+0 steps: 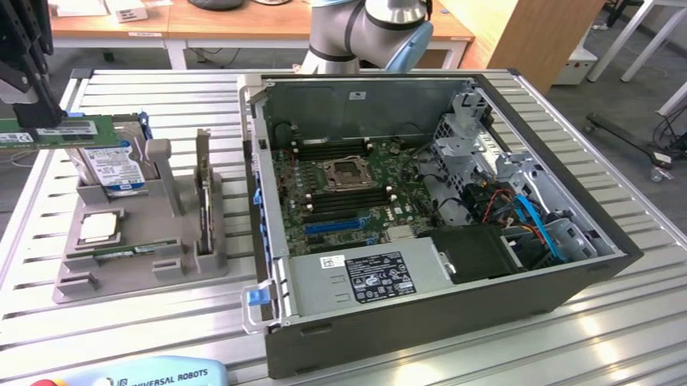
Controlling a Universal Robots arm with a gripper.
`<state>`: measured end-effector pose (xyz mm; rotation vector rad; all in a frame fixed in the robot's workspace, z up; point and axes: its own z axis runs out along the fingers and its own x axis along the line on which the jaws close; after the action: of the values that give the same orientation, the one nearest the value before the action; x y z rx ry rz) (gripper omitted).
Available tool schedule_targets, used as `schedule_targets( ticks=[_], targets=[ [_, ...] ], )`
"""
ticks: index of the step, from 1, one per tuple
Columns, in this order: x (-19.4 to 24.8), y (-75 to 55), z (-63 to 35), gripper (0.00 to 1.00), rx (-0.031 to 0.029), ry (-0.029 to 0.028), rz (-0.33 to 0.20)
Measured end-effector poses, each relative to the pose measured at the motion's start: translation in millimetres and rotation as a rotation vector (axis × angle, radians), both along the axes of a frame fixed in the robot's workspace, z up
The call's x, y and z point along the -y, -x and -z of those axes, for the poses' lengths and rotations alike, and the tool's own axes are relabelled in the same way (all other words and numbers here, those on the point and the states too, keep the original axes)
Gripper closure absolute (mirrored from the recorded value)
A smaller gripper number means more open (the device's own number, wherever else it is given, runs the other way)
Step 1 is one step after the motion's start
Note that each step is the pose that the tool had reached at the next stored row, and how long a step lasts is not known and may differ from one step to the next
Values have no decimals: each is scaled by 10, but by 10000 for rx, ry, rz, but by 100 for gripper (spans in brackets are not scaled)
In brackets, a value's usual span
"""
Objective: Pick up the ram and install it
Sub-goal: 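Pick up the ram and move it above insertion slot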
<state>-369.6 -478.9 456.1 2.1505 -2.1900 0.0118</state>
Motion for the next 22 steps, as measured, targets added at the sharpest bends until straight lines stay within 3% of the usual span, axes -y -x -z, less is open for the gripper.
schedule_targets(
  ticks=[22],
  targets=[
    [-8, 0, -245, 88, 0, 199, 0]
  ],
)
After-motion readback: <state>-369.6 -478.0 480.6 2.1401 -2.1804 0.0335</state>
